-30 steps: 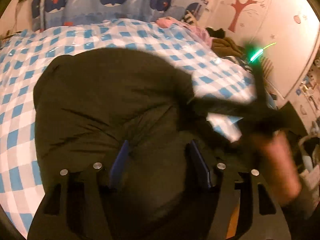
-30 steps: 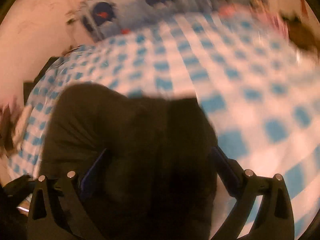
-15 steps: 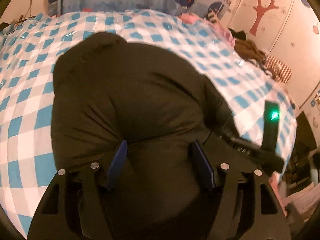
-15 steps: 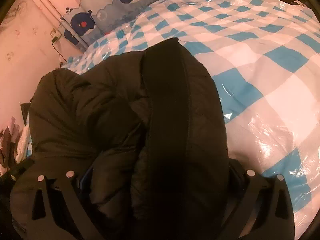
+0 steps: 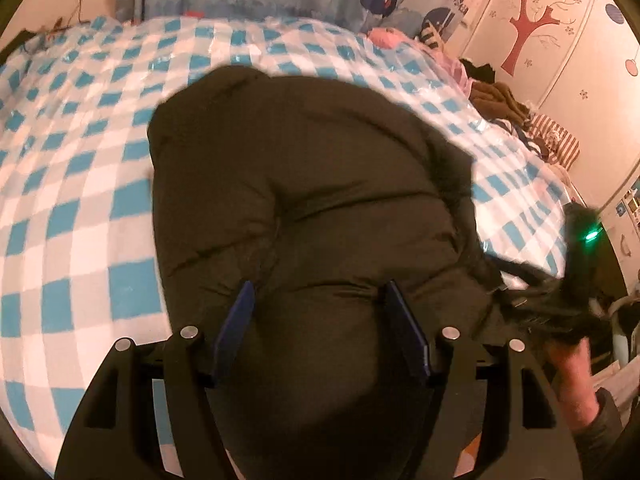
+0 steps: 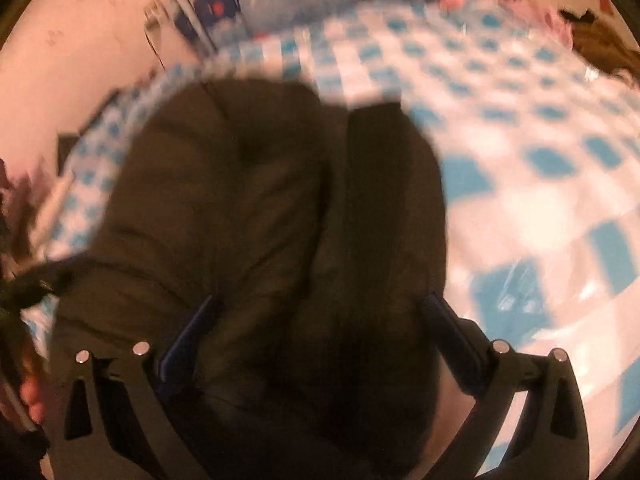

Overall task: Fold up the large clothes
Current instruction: 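Press down on the black jacket bundle with both grippers to flatten it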

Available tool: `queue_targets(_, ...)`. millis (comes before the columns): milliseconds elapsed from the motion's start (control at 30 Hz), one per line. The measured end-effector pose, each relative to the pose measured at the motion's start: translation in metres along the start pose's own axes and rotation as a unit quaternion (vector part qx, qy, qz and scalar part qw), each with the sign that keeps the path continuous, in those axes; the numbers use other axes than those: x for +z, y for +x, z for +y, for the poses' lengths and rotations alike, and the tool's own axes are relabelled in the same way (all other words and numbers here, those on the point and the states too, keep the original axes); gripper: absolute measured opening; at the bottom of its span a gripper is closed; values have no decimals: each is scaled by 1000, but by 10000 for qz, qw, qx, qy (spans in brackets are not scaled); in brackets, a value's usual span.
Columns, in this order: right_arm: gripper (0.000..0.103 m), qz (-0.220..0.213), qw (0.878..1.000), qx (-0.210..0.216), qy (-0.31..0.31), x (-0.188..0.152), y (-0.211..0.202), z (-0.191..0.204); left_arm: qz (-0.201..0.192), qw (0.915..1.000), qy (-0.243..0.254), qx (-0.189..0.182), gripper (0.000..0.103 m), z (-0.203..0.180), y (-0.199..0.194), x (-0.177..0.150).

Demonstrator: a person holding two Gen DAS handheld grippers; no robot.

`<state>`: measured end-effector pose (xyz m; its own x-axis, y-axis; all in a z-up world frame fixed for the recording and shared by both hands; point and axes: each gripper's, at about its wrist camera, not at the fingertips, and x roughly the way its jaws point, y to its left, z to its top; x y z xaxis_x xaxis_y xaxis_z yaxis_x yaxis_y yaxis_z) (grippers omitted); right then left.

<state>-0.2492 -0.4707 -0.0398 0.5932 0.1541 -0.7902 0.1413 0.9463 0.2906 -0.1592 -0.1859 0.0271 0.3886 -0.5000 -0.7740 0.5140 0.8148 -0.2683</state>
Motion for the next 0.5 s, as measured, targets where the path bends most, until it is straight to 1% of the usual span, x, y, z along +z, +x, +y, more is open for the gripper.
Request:
queue_targets(67, 98, 32, 10000, -54, 20, -10, 16, -2, 109, 9996, 213, 142, 65, -5, 11, -4)
queue_targets(100, 98, 85, 9999, -74, 31, -9, 17, -3, 158, 9993, 281, 200, 65, -7, 15, -5)
queue_targets(133, 97, 173, 9998, -95, 14, -7, 15, -2, 208, 9992, 277, 218, 65, -6, 15, -6)
queue_targets(167, 97, 261, 9996, -76, 19, -4, 11, -2, 226, 9995, 189, 131, 65, -3, 9, -5)
queue_targets(200, 97, 283, 9996, -57, 45, 0, 5, -3, 186, 9998, 38, -4, 65, 2, -1, -3)
queue_targets(233, 97, 243, 9997, -38, 47, 4, -1, -3, 112, 9999, -91, -65, 65, 8, -11, -2)
queue_targets(300, 97, -114, 9999, 45, 49, 16, -29, -3, -77, 9993, -337, -126, 65, 25, -32, -2)
queue_targets(333, 97, -262, 9996, 86, 90, 23, -40, -4, -153, 9979, -592, -195, 65, 43, -43, -2)
queue_targets(400, 97, -524, 9985, 68, 152, 44, -56, -4, -158, 9933, -1113, -266, 66, 75, -49, -2)
queue_targets(467, 97, -552, 9983, 91, 152, 65, -57, 0, -42, 9840, -1734, -394, 66, 113, -44, -2)
queue_targets(500, 97, -524, 9985, 69, 134, 72, -53, 3, -12, 9811, -1881, -453, 66, 122, -40, -3)
